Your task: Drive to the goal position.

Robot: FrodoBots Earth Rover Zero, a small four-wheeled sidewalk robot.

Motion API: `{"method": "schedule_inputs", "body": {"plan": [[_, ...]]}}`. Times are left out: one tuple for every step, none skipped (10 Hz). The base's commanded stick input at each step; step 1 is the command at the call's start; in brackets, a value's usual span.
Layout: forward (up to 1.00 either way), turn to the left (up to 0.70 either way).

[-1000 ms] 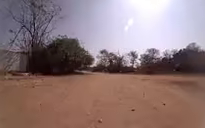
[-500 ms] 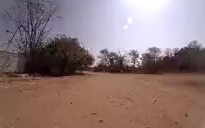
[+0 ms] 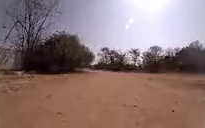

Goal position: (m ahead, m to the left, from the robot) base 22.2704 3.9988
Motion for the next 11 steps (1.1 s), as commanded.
{"method": "schedule_inputs", "body": {"plan": [[1.0,0.02],[1.0,0.02],[1.0,0.02],[1.0,0.02],[1.0,0.02],[1.0,0.02],[1.0,0.02],[1.0,0.02],[1.0,0.02],[1.0,0.02],[1.0,0.02]]}}
